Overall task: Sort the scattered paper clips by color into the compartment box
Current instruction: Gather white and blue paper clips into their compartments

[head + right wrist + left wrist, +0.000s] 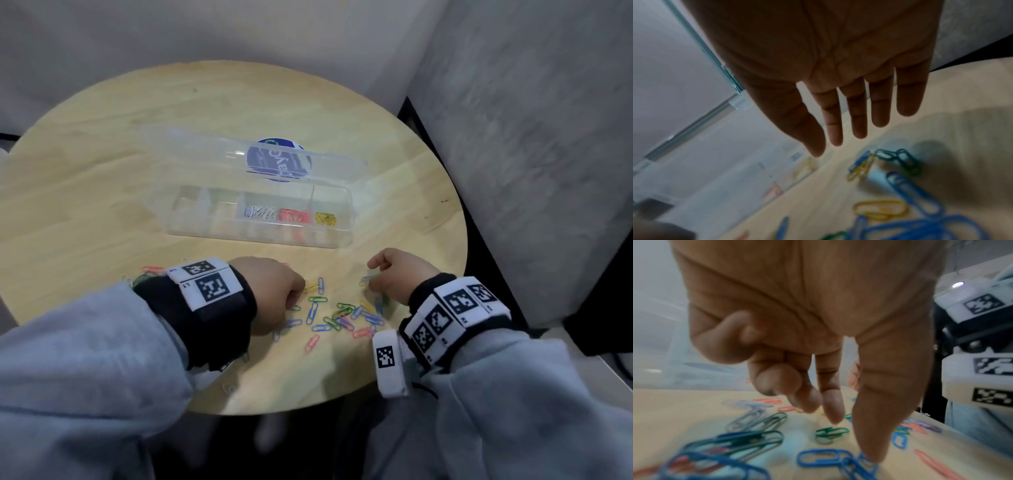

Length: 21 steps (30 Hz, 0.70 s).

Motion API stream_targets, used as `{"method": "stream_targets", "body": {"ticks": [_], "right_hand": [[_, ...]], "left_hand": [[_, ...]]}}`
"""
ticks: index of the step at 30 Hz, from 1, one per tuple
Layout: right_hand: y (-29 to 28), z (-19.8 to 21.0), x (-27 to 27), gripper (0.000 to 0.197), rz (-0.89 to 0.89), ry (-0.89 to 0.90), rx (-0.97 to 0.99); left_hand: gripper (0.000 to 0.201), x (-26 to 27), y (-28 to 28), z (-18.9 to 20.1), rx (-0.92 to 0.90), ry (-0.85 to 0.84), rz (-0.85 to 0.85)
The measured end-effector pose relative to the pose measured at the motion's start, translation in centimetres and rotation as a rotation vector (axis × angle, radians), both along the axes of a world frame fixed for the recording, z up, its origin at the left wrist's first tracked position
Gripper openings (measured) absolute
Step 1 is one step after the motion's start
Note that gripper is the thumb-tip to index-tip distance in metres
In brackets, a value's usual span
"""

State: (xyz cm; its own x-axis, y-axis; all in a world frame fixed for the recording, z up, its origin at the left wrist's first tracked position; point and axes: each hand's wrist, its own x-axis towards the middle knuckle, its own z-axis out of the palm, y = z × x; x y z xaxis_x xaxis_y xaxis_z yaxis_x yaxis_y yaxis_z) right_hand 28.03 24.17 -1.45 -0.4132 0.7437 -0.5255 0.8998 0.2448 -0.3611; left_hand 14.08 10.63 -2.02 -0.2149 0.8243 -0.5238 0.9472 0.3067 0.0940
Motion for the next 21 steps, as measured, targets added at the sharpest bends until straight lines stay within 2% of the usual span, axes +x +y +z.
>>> {"method": "stream_targets", "body": {"ticks": [4, 13, 16, 21], "right_hand": [[0.2, -1.2, -0.6, 0.033, 0.142, -0.203, 0.087], [0.3, -1.3, -1.3, 0.028, 0.310, -0.285, 0.036], [-0.1, -1.1, -1.7, 0.032, 0.382, -0.307, 0.032], [-0.6, -1.1, -1.7, 0.036, 0.484, -0.345, 0.003]], "left_hand": [[0.038, -1.0, -0.8, 0.4, -0.042, 0.047, 0.023], [0.048, -0.9, -1.6, -1.3, 0.050, -0.021, 0.013], [0.046, -0.4, -1.3, -1.7, 0.057, 0.006, -0.008], [0.031, -0.7, -1.0, -1.9, 0.096, -0.022, 0.032]]}}
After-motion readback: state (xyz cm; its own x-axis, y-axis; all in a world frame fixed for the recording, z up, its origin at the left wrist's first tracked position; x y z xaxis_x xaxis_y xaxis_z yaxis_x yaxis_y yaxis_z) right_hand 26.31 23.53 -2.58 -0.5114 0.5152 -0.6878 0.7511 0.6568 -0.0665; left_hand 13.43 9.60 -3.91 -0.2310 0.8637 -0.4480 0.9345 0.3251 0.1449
